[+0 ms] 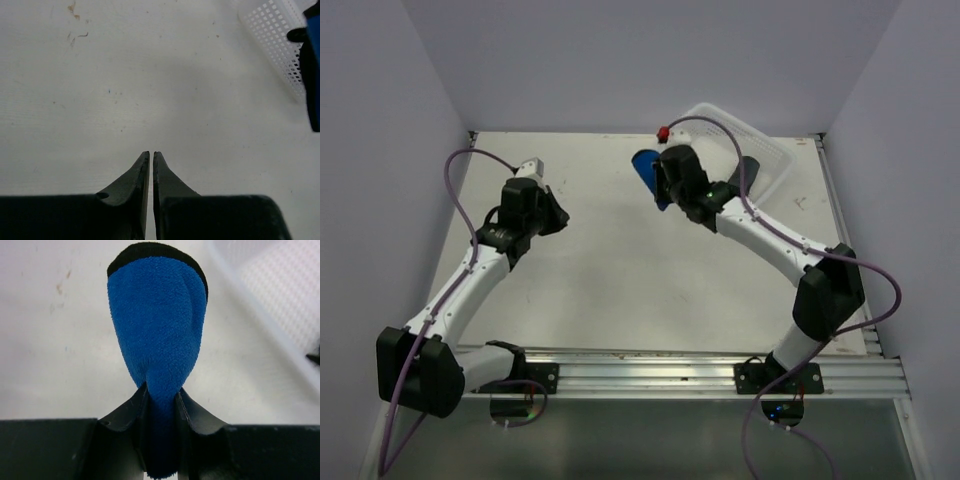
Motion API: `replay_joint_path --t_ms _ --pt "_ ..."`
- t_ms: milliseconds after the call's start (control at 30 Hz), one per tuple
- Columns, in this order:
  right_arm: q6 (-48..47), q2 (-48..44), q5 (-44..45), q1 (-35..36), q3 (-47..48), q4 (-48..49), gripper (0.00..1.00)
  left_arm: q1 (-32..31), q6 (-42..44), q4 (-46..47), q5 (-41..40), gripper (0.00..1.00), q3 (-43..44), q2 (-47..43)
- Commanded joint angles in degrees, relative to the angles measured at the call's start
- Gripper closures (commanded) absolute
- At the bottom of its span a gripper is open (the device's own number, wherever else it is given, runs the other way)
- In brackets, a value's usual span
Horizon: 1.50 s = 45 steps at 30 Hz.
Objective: Roll the towels
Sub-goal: Place the rolled towel into the container
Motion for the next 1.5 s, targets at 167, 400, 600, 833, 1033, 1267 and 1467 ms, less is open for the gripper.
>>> replay_joint_path --t_ms 167,400,600,833,1033,1267,1467 --pt "0.1 13.49 -8.61 -14.42 22.45 -0.24 1.0 0.53 3.38 -0.94 -0.18 0.9 0.53 0.91" --pt "8.1 24.39 -11.25 -23.38 31.34 2.75 1.0 0.88 3.73 -1.12 0.08 0.91 0.61 2.06" --pt "13.98 31.35 -15.46 -29.0 33.44 6.45 1.0 1.32 3.82 -0.86 1.57 0.91 0.61 3.73" --pt "13.82 36.72 -13.98 -31.48 34.24 1.63 1.0 1.93 3.73 -0.42 4.12 0.93 0.53 4.78" --pt "14.61 38.04 -9.94 -31.92 35.29 -5.4 1.0 2.29 3.73 0.02 5.62 0.94 0.26 4.87" --pt "14.09 38.39 -4.14 -31.92 34.86 -11.12 0.9 2.46 3.65 0.2 6.5 0.94 0.18 4.78" --pt "13.38 40.15 -3.7 -31.83 34.33 -12.45 0.76 2.46 3.64 0.64 7.29 0.94 -0.26 4.78"
